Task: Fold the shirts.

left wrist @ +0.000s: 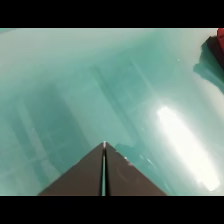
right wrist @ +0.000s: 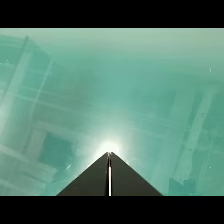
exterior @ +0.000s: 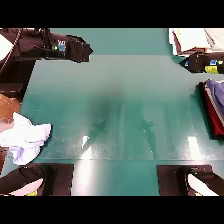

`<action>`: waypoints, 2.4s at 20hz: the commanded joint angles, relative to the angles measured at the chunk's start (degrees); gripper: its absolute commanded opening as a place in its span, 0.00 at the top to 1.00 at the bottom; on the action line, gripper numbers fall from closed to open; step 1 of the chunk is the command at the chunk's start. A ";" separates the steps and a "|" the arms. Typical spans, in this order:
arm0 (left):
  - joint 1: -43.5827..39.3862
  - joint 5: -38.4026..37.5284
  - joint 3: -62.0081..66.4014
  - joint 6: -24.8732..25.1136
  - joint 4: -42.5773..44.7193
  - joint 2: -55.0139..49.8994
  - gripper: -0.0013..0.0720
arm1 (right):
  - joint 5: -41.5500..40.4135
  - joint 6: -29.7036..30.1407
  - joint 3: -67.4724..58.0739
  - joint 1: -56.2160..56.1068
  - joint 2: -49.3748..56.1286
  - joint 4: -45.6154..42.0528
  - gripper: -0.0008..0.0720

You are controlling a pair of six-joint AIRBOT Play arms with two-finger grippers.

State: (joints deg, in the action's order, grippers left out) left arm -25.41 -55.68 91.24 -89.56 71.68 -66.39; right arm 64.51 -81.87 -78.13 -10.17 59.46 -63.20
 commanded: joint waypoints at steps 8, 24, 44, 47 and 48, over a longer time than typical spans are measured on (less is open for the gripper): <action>-0.02 0.87 0.00 -0.02 0.02 -0.02 0.95 | -0.02 0.00 -0.04 -0.09 -0.04 0.07 0.97; 18.34 -33.35 -13.31 -2.01 33.20 14.67 0.95 | 1.20 0.00 -0.02 -0.09 -0.04 0.07 0.97; 24.22 -24.72 -50.82 -13.86 36.13 17.70 0.95 | -1.92 0.00 -0.11 -0.09 -0.07 0.24 0.97; 24.20 -24.72 -36.13 -10.62 32.33 17.70 0.95 | -5.95 0.00 -0.11 -0.09 -1.73 0.68 0.97; 24.15 -24.59 -30.34 -8.74 29.20 17.70 0.95 | -7.48 0.00 -0.11 -0.09 -2.62 0.63 0.97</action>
State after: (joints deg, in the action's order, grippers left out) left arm -1.21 -80.55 49.58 -101.75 105.82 -48.75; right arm 61.08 -81.84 -78.19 -10.22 58.26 -62.72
